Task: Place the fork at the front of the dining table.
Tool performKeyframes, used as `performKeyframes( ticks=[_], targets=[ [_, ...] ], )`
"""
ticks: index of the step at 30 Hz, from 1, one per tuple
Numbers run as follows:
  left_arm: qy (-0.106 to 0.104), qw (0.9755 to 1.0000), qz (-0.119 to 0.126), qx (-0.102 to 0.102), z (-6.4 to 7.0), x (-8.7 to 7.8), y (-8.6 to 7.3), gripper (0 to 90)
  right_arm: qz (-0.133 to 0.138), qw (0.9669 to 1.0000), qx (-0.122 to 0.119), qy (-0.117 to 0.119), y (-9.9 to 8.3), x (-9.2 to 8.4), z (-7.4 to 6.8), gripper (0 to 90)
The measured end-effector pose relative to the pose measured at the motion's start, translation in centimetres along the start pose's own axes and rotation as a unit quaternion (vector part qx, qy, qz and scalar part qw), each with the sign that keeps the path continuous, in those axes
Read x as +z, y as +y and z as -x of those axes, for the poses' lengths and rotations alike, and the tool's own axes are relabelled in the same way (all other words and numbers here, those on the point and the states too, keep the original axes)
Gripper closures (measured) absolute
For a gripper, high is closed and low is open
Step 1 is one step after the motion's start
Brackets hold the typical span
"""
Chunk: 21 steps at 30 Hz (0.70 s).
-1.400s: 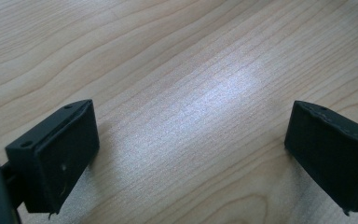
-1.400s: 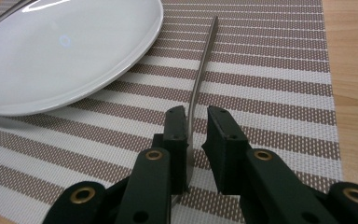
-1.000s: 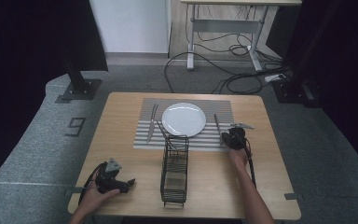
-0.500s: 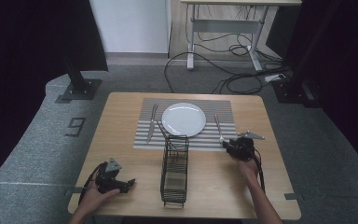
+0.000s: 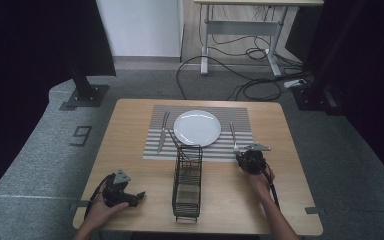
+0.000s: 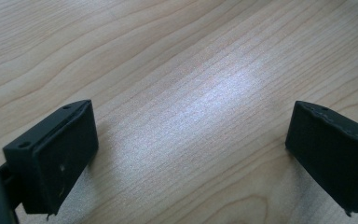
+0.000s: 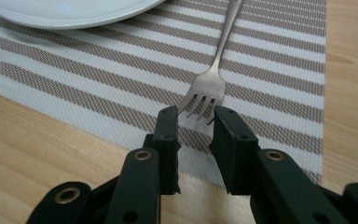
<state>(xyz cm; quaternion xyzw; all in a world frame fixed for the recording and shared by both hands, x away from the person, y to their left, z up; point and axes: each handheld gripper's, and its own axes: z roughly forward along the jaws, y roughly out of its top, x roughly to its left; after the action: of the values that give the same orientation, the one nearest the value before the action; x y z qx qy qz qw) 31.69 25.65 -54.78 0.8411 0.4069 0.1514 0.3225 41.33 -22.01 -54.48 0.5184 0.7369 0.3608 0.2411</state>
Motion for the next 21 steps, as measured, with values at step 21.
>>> performKeyframes(
  ticks=[21],
  targets=[
    [0.000,1.0000,0.000,0.000,0.0,0.0,0.0,1.9,0.015,0.9992,0.036,0.001,1.4,2.5,0.2,67.2]
  ],
)
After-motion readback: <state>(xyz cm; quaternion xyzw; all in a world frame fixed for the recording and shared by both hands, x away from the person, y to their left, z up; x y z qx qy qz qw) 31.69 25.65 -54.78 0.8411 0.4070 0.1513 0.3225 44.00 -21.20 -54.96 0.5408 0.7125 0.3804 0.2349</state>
